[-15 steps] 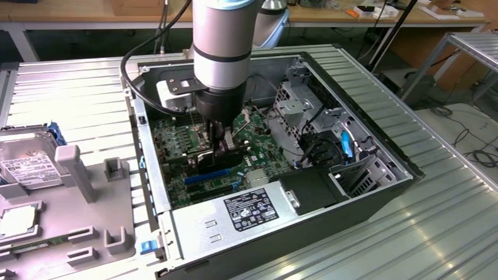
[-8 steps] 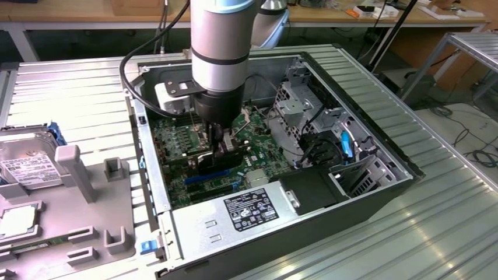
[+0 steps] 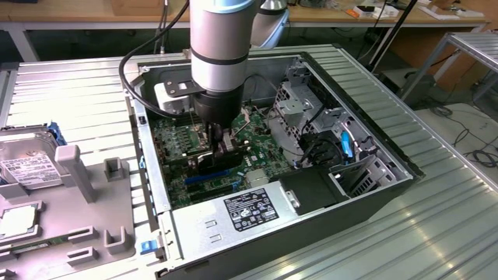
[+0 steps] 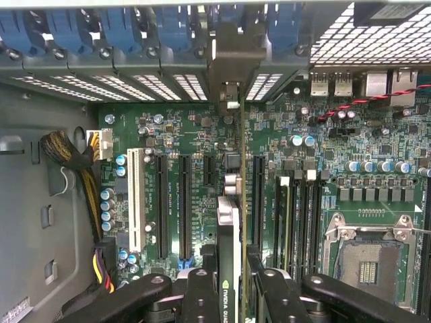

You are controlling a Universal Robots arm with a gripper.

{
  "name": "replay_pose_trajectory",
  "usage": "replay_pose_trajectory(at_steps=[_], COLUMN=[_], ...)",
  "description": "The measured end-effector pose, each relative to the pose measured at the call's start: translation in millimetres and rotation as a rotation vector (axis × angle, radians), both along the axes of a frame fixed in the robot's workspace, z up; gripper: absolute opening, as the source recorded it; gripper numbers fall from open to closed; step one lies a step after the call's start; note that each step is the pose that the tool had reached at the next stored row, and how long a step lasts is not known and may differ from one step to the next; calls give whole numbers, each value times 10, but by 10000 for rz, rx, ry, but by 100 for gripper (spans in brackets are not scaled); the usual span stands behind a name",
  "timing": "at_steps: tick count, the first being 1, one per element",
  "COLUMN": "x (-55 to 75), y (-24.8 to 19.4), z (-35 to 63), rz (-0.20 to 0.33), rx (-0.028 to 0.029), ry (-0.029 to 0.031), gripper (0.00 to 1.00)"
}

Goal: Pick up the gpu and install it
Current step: 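Insert the gpu into the slot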

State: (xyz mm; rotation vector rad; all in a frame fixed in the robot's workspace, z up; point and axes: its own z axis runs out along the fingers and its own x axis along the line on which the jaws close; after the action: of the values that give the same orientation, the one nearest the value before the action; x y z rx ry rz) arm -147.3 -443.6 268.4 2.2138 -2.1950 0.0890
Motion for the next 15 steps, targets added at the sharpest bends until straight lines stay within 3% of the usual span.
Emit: replay_pose_trajectory(at_steps=[7, 15], x=[0, 0], y=[0, 1], z=[1, 4], rz=[0, 0], rx=[0, -2], ry=[68, 74], gripper=[27, 27])
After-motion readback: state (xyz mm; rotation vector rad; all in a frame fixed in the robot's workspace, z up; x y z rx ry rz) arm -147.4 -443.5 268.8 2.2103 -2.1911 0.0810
